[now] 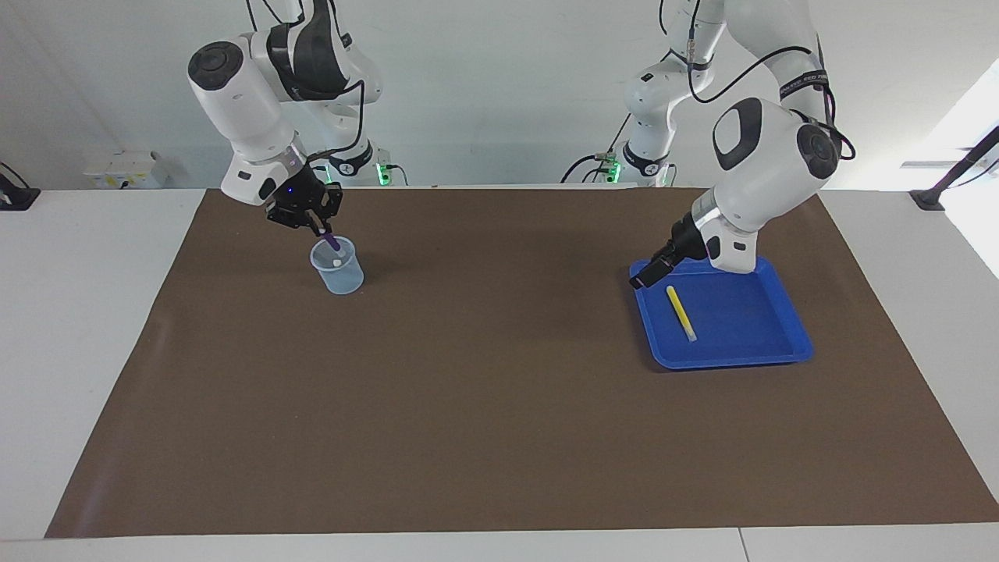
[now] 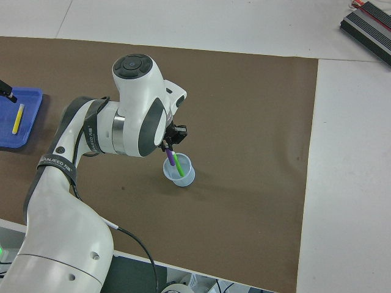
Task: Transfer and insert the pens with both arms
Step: 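Open the right gripper in the cup while the left gripper reaches the yellow pen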
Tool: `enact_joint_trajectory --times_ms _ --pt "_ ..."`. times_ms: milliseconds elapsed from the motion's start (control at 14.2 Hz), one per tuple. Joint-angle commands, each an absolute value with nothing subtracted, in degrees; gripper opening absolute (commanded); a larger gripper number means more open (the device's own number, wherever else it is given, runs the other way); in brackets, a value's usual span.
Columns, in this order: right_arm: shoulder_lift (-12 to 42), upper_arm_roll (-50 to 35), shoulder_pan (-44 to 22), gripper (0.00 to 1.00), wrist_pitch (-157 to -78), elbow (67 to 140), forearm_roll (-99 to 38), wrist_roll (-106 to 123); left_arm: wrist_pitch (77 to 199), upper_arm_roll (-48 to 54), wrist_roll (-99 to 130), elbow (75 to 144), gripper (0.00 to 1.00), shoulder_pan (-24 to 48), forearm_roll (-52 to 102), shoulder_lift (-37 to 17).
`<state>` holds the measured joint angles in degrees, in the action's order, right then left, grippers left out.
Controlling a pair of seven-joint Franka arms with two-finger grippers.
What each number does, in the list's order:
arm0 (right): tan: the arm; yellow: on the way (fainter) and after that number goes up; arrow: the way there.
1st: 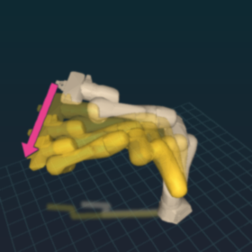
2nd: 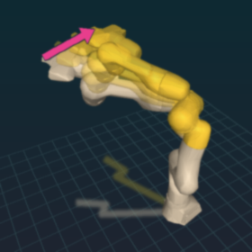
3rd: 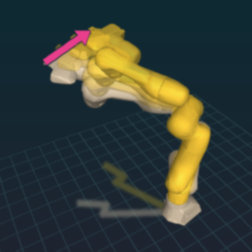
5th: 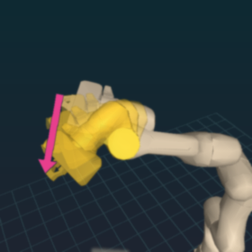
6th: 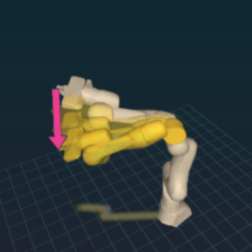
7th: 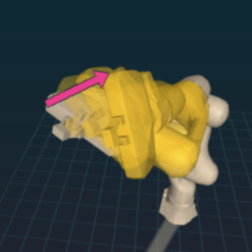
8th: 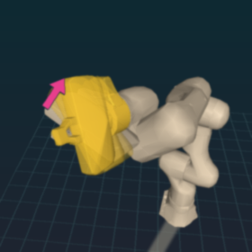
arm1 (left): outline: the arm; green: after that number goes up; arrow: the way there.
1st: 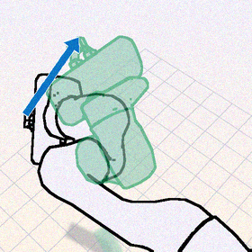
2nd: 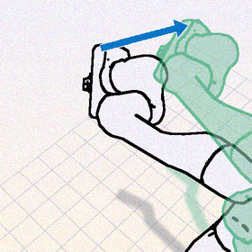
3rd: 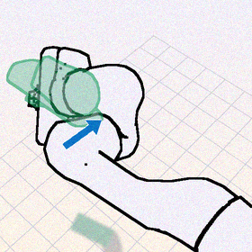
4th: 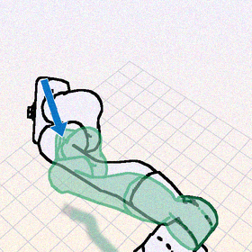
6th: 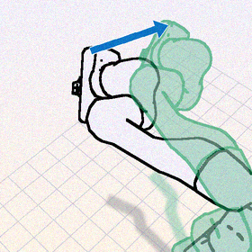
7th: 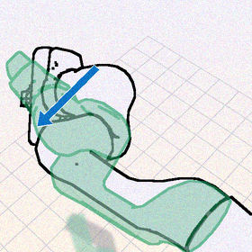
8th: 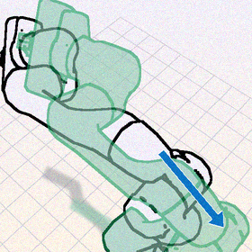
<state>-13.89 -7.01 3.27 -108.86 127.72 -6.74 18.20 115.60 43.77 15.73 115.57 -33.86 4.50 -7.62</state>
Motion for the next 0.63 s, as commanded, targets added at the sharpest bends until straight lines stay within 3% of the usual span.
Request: enact_joint_trajectory --times_ms 0,71,212,564 --pt "-15.65 -7.29 3.78 0.41 -110.39 129.99 -5.71 18.9 124.15 44.03 6.62 121.97 1.0 -34.89 0.53 -7.46" --pt "-15.56 -7.29 3.78 0.62 -110.22 129.64 -5.71 18.98 126.89 43.95 3.37 123.38 1.0 -35.07 0.44 -8.17" --pt "-14.51 -7.38 3.69 0.82 -109.17 126.76 -5.97 18.81 129.89 43.86 -0.25 125.15 1.0 -35.07 -4.01 -9.48" --pt "-12.22 -7.3 3.69 0.93 -104.24 117.96 -16.48 13.64 132.1 43.86 0.0 124.98 1.0 -35.07 -10.55 -13.62"
